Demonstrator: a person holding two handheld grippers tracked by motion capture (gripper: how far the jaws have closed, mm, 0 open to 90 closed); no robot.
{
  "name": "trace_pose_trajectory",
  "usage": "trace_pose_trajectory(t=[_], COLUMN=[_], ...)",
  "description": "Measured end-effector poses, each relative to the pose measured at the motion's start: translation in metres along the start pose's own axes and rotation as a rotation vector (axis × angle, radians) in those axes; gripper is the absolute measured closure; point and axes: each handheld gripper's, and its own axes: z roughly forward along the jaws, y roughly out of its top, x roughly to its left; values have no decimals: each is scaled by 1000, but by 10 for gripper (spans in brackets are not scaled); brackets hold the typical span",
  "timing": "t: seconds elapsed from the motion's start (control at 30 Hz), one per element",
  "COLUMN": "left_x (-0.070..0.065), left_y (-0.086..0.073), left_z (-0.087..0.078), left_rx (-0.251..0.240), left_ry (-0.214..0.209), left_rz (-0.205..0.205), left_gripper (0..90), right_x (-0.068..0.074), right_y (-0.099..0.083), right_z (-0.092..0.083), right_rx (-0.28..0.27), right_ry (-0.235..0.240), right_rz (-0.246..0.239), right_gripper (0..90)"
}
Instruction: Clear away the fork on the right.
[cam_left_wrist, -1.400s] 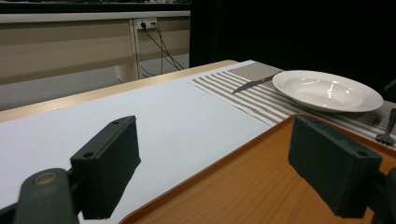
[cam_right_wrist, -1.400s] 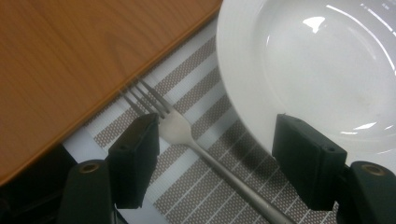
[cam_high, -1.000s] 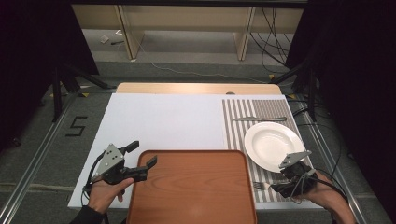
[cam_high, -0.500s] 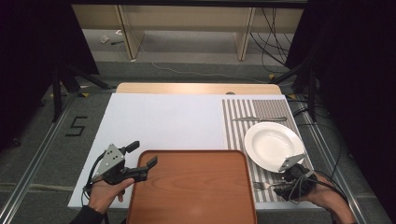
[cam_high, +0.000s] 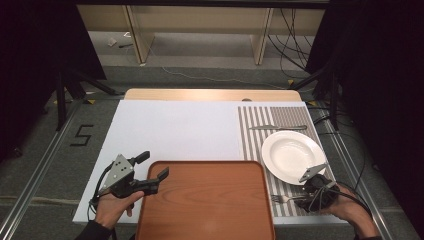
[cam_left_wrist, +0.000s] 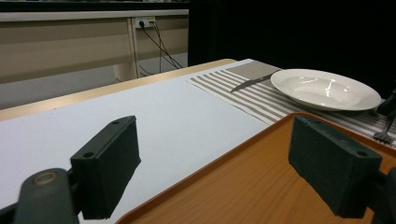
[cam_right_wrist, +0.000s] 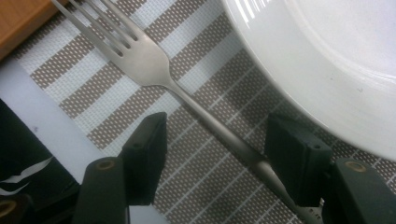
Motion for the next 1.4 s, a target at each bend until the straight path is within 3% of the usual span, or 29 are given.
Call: trace_pose_trajectory(t=[0.47, 0.57, 0.87, 1.2, 1.4], left_x=[2, 1, 1, 2, 2], left_y=[1, 0, 1, 0, 0], left_z=[-1, -1, -1, -1, -1], left_rx=[-5, 0, -2, 0, 0], left_ry=[5, 4, 5, 9, 8], left_rz=[-6, 2, 0, 0, 3], left_gripper=[161, 162, 162, 162, 162], right_x=[-5, -1, 5, 5, 10], right_y=[2, 4, 9, 10, 13], right_z=[3, 2, 1, 1, 1], right_rx=[22, 59, 110, 117, 134], right_ry=[35, 12, 24, 35, 33], right_rz=[15, -9, -23, -43, -82], right_gripper=[471, 522, 635, 689, 760])
